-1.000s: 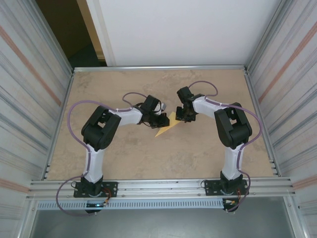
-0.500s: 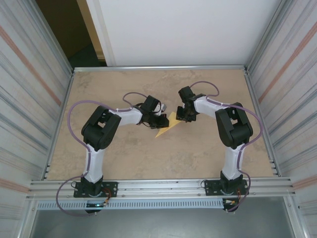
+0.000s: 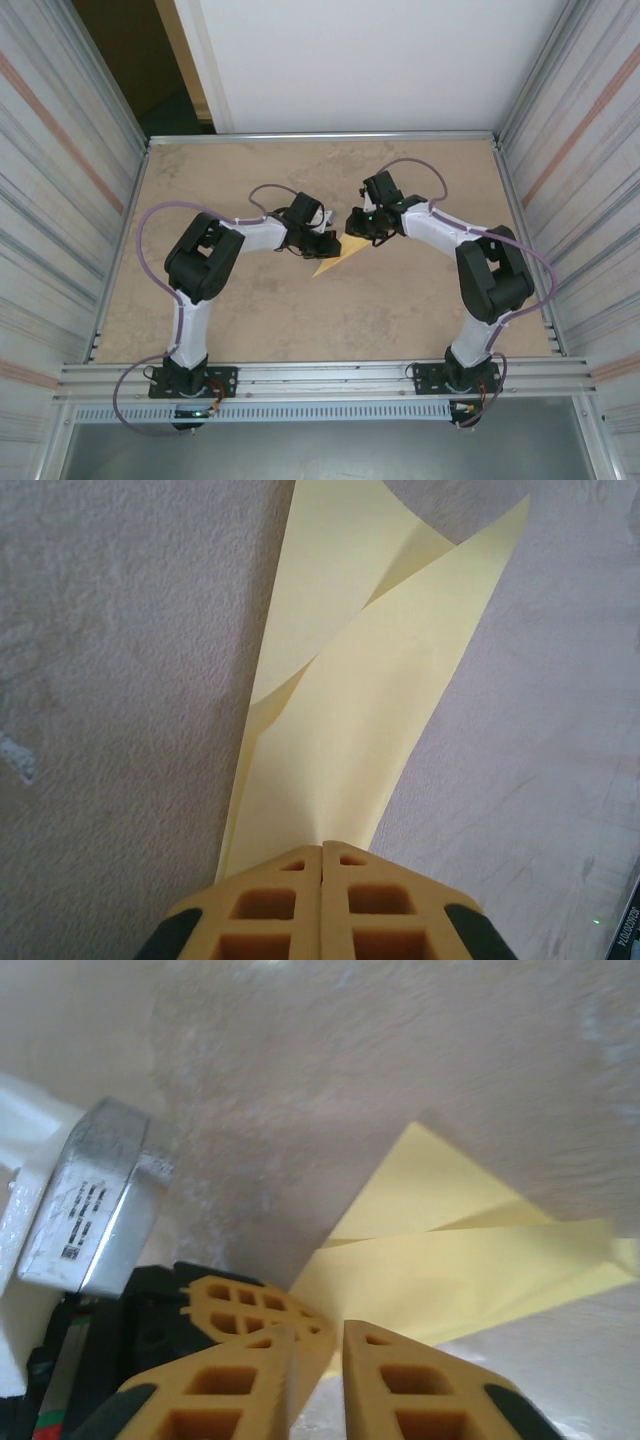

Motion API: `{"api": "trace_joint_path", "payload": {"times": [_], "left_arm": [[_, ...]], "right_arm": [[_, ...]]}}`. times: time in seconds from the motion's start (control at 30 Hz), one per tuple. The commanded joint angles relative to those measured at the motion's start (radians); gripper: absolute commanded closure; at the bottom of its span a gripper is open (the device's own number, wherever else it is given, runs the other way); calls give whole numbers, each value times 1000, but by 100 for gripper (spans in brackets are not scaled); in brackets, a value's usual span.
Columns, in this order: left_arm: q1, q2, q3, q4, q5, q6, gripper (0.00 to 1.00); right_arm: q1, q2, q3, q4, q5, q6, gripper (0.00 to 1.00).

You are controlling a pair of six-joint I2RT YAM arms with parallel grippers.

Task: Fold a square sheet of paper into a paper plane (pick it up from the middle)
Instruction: Fold the wing for the fifth time at the center of the table.

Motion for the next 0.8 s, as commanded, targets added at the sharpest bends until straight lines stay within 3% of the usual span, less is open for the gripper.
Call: {"api": "trace_joint_path", "payload": {"times": [0.0, 0.27, 0.47, 0.77], "left_arm": [[-8, 84, -33, -139, -63, 32, 95], [-8, 76, -47, -128, -69, 14, 95], [-8, 75, -52, -135, -72, 0, 95], [-7, 74, -108, -166, -83, -42, 98]], "right_arm": [[8, 56, -13, 28, -24, 47, 87], [20, 155, 0, 40, -23, 97, 96], [9, 181, -41, 51, -24, 108, 98], [-159, 149, -240, 249, -80, 71, 97]]}}
